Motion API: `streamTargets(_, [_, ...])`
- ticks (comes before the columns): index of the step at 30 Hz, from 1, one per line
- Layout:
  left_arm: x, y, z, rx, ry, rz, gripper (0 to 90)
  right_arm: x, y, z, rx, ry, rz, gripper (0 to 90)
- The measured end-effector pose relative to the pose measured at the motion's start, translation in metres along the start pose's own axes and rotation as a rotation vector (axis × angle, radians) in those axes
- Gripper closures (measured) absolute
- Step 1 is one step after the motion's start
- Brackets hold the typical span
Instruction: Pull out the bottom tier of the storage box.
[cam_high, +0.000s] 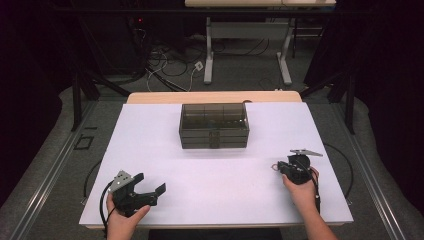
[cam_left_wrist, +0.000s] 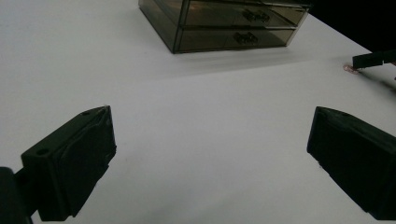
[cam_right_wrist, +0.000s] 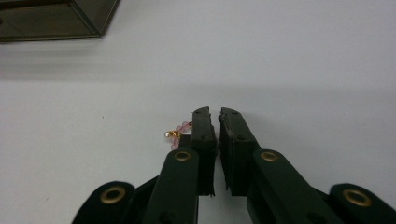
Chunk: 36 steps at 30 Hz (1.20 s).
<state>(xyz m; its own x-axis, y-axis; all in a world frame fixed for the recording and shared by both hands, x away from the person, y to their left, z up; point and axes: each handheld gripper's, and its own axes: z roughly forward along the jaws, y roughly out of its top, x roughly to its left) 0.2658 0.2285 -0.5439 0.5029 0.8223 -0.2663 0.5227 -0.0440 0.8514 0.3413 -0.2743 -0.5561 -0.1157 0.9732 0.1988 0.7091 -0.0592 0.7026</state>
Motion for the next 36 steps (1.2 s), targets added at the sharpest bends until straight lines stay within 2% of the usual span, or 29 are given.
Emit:
streamTargets(5, [0.0,0.0,0.0,0.001,-0.001,0.0,1.2,0.0,0.0,-0.002,-0.015,0.009,0.0,78.4])
streamTargets(20, [0.0,0.0,0.0,-0.002,-0.001,-0.002,1.2,0.0,0.0,-0.008,-0.048,0.041,0.019,58.7])
streamTargets(27, [0.0,0.0,-0.001,0.001,-0.003,-0.002,1.2,-0.002,0.001,-0.01,-0.07,0.044,0.006,51.7])
streamTargets(34, [0.0,0.0,0.0,-0.002,-0.001,-0.002,1.2,-0.004,0.002,-0.012,-0.078,0.029,-0.011,45.7])
streamTargets(36, [0.0,0.0,0.0,-0.002,-0.002,-0.001,1.2,-0.003,0.002,-0.013,-0.073,0.038,-0.009,44.3])
